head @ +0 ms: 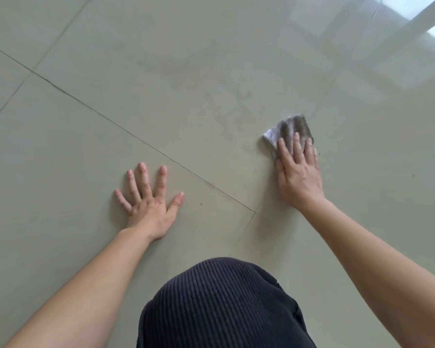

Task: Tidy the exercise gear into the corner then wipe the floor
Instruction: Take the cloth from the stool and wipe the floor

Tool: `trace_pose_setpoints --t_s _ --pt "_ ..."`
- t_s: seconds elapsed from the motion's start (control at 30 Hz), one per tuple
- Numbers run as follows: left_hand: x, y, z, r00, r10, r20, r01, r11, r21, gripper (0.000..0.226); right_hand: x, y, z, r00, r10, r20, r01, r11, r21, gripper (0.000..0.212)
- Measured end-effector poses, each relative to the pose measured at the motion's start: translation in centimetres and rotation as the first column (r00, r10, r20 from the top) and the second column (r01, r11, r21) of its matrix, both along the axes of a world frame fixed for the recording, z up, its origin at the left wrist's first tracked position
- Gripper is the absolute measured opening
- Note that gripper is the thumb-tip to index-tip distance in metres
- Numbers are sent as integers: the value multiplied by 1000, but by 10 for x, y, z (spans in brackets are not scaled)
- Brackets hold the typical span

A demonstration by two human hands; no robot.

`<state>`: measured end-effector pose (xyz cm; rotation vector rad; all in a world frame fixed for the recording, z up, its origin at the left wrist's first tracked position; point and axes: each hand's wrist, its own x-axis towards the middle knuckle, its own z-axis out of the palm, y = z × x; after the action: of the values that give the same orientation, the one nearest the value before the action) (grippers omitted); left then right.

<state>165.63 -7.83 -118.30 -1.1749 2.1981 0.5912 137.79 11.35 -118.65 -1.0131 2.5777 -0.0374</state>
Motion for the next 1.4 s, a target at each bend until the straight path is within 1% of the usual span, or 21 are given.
trace_pose_setpoints --t_s 0.03,0.1,0.17,0.2,0.23,0.27,0.33,0.4,0.47,0.5,0.53,0.6,0.7,0.8,0.87,0.93,1.0,1.13,1.23,1.3,1.4 --pt "0 0 0 1000 4 6 -4 1000 3 78 25 5 -2 986 166 -2 -166 986 -16 56" --pt "-1 -1 0 1000 4 16 -4 1000 10 78 67 18 -3 864 502 35 -500 864 -51 56" --pt "-2 -1 0 1000 4 21 -4 1000 11 78 66 16 -4 714 697 66 -695 717 -55 53" --pt "-2 -1 0 1000 6 21 -6 1000 7 78 51 10 -5 675 735 63 -733 678 -49 52" --pt "-2 -1 0 1000 8 21 -8 1000 3 78 31 3 -8 681 731 48 -730 682 -40 52" --pt "-2 -1 0 1000 9 21 -9 1000 -1 78 11 -5 -10 732 681 20 -680 732 -39 51" --pt "-2 0 -1 1000 13 23 -13 1000 -7 78 -33 -23 -9 893 448 -29 -449 892 -53 50" --pt "-3 -1 -1 999 16 30 -16 1000 -13 78 -60 -43 -7 988 156 -15 -157 985 -66 51" --pt "-4 -2 0 999 22 46 -22 1000 -6 78 -53 -69 -7 998 -60 26 62 995 -72 53" --pt "-5 -3 1 998 26 52 -26 1000 1 79 -39 -80 -7 996 -88 33 90 994 -65 55" --pt "-5 -4 4 998 31 60 -31 999 6 78 -22 -85 -8 998 -52 44 55 997 -60 55" --pt "-7 -9 13 997 21 72 -21 1000 5 76 22 -82 -8 987 148 64 -144 988 -62 55" --pt "-14 -24 38 999 39 35 -40 999 28 65 83 -61 -3 886 456 80 -453 890 -52 57" --pt "-20 -55 74 998 68 11 -68 998 8 61 90 -55 5 816 564 123 -569 822 1 56" --pt "-21 -76 98 1000 -1 17 2 997 -83 63 71 -60 14 771 624 130 -632 775 26 54" --pt "-22 -96 116 997 -65 -28 60 985 -159 65 43 -66 23 787 607 113 -614 787 51 58" --pt "-27 -116 128 991 -124 -58 109 972 -210 67 11 -73 25 862 498 92 -505 858 91 54" --pt "-35 -144 137 976 -218 -14 209 949 -235 71 -51 -80 25 991 126 52 -132 982 133 56" --pt "-34 -158 123 968 -251 -30 237 943 -232 71 -62 -89 21 988 -133 80 124 986 112 58" --pt "-30 -162 101 974 -217 -61 195 948 -253 70 -34 -106 15 996 -69 53 67 996 51 58" --pt "-21 -160 57 996 -73 -42 60 965 -255 71 37 -130 5 947 320 33 -318 946 -61 62"
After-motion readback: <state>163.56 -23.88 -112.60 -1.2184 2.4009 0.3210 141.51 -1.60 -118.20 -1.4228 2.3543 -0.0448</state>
